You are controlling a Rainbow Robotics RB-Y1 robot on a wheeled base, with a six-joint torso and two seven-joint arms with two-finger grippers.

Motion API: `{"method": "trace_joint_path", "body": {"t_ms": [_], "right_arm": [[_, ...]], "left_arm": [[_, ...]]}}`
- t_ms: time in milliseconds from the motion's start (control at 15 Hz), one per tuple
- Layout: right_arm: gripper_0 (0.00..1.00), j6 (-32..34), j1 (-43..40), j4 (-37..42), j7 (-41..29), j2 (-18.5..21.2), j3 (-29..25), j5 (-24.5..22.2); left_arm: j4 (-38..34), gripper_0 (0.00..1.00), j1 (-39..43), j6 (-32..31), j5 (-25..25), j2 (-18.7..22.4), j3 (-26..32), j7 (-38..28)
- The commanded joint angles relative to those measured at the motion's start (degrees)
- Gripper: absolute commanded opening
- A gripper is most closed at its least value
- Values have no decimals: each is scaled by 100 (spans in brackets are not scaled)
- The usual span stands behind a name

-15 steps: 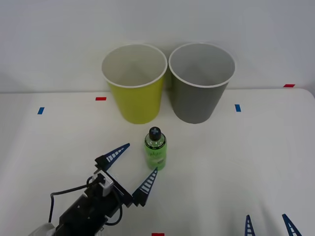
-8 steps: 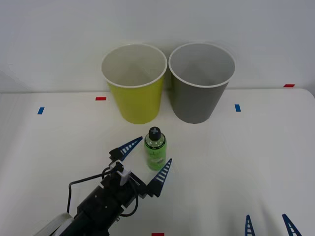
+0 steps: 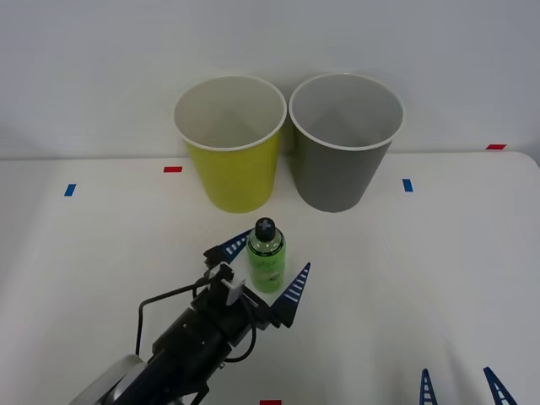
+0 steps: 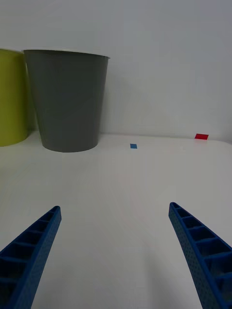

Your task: Put cans in the gray bin and PET bottles in the light green bin.

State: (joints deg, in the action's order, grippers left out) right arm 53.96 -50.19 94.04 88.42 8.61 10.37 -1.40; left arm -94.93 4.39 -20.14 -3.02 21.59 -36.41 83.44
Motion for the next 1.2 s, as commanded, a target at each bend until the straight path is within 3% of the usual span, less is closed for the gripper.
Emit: {"method": "trace_joint_path", "body": {"t_ms": [67,400,533,600,1200], "right_arm": [[77,0,0,0,0,0,0,0],[77,0,0,0,0,0,0,0],[77,0,0,0,0,0,0,0],[77,0,0,0,0,0,0,0],[77,0,0,0,0,0,0,0]], "left_arm": [[1,100,-79,230,30,-146,2,40],[1,100,-237,467,65,-199,-7,58],[1,31,-228,467,100,-199,2,102],[1,10,-228,467,135,-199,2,128],[-7,1,-220,467,197,-278,37,207]]}}
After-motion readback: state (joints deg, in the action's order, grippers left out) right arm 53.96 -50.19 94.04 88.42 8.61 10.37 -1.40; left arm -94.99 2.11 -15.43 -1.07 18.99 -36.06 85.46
